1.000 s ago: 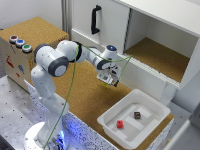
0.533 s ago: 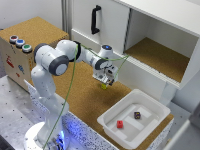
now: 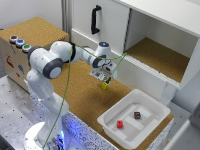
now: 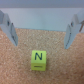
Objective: Push the yellow block to the left
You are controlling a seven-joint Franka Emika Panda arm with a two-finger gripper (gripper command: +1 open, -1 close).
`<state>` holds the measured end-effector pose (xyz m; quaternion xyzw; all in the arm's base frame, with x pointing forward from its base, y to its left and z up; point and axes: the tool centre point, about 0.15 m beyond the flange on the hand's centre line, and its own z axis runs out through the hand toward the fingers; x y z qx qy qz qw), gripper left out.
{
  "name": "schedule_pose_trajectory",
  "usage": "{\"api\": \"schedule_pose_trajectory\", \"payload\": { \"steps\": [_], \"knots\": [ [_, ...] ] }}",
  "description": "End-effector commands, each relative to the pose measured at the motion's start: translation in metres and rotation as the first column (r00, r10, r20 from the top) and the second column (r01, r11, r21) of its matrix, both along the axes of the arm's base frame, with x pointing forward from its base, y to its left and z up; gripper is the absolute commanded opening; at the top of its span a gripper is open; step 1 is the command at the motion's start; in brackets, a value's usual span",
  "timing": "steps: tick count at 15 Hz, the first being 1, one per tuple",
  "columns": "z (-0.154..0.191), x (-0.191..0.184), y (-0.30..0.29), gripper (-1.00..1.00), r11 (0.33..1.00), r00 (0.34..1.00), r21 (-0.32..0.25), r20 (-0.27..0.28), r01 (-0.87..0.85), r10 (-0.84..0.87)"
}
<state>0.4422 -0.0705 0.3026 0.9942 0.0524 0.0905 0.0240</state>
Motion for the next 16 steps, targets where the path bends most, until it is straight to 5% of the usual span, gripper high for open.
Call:
{"api": "schedule_pose_trajectory", "payload": {
  "steps": [1,4,5,8,16],
  "knots": [
    [0.007,-0.007,-0.043,1.00,0.991,0.989,0.031,0.067,-0.130,0.128],
    [-0.019,0.008,-0.053,1.00,0.976,0.977,0.042,0.021,-0.213,0.213],
    [-0.027,0.010,-0.056,-1.00,0.976,0.977,0.032,0.014,-0.214,0.214],
    [-0.044,0.013,-0.061,-1.00,0.979,0.980,0.049,0.048,-0.197,0.195],
    [-0.073,0.030,-0.059,-1.00,0.974,0.976,0.065,0.023,-0.216,0.215]
  ]
}}
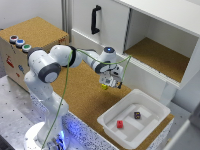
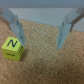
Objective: Push the yellow block to the left
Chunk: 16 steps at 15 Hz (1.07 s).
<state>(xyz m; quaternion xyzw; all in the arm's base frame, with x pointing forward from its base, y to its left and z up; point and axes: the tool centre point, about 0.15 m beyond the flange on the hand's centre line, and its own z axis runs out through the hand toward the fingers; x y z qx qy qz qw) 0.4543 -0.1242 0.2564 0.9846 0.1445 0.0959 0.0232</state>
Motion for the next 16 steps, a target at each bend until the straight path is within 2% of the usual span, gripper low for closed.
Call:
{"api": "schedule_pose_trajectory", "payload": {
  "steps": [1,6,11,14,16],
  "knots": [
    [-0.028,0.019,-0.001,-1.00,0.996,0.999,0.087,0.002,-0.035,0.035],
    [-0.042,0.025,0.035,-1.00,0.990,0.998,0.123,-0.009,-0.068,0.070],
    [-0.050,0.020,0.064,-1.00,0.983,0.993,0.154,-0.049,-0.098,0.106],
    [-0.044,0.004,0.074,-1.00,0.988,0.989,0.147,-0.129,-0.051,0.070],
    [-0.039,0.000,0.084,-1.00,0.987,0.986,0.146,-0.144,-0.064,0.086]
  ]
}}
